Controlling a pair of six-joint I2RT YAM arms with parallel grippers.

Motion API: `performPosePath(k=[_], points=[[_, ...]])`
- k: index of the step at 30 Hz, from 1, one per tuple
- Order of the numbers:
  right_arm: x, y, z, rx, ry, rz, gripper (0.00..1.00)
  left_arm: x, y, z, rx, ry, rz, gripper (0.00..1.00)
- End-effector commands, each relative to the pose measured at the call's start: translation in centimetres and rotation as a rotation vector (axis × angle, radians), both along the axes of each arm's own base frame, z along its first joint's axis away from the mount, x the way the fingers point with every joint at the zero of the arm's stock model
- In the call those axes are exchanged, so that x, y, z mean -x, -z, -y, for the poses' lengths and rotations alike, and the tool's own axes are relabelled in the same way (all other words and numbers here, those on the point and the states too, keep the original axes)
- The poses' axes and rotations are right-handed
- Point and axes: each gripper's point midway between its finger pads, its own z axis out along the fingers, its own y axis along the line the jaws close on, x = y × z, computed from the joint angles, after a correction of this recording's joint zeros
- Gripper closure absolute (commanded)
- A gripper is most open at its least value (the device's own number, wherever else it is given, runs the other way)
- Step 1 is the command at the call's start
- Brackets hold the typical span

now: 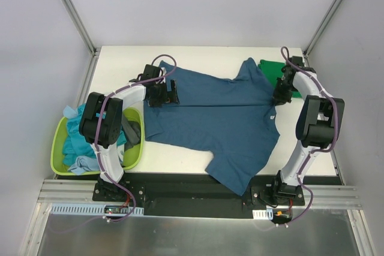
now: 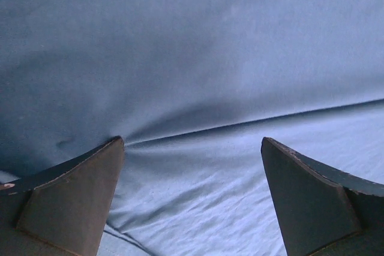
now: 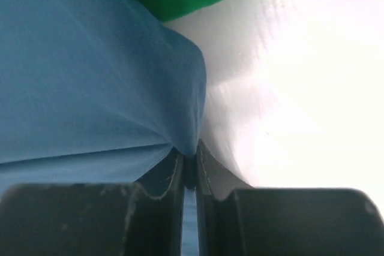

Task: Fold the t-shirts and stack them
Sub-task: Flatten out the tshirt

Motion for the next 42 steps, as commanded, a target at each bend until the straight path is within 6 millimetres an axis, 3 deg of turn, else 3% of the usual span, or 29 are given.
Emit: performPosePath(k=[1, 4, 7, 11, 15, 19, 21, 25, 29, 35, 42], points=[[2.5, -5.2, 4.0, 0.398, 0.017, -0.058, 0.88, 0.6, 2.6, -2.8, -0.101, -0.067, -0.078, 0.01], [3.2, -4.8, 4.6, 0.504, 0.075, -0.154, 0.83, 0.7, 2.6, -2.9, -0.105, -0.070, -0.082, 0.01], [2.9, -3.5, 2.6, 0.605, 0.020, -0.215, 0.75, 0.8, 2.7, -3.0, -0.109, -0.069, -0.087, 0.01], [1.1, -3.4, -0.6, 0.668, -0.023, -0.165, 0.73, 0.8, 2.8, -3.1, -0.115, -0.074, -0.091, 0.01], [-0.4, -3.6, -4.1, 0.608, -0.072, -0.078, 0.67, 0.8, 2.9, -3.0, -0.114, -0.071, -0.099, 0.01], [-0.7, -4.4, -3.7, 0.558, -0.054, 0.031, 0.54, 0.8, 2.9, -3.3, -0.129, -0.078, -0.096, 0.01], [-0.2, -4.4, -4.0, 0.450, -0.070, 0.060, 0.40, 0.8, 2.9, -3.3, -0.131, -0.078, -0.097, 0.01], [2.5, -3.3, -8.2, 0.017, -0.147, 0.091, 0.30, 0.8, 2.6, -2.9, -0.108, -0.067, -0.097, 0.01], [4.8, -2.3, -10.6, -0.132, -0.212, 0.128, 0.25, 0.9, 2.6, -2.6, -0.091, -0.058, -0.104, 0.01], [5.4, 1.1, -8.4, -0.088, -0.128, 0.006, 0.23, 1.2, 2.2, -2.2, -0.068, -0.047, -0.106, 0.01], [5.7, 4.4, -2.9, -0.041, 0.035, -0.124, 0.23, 1.6, 1.6, -1.1, -0.010, -0.022, -0.118, 0.01]])
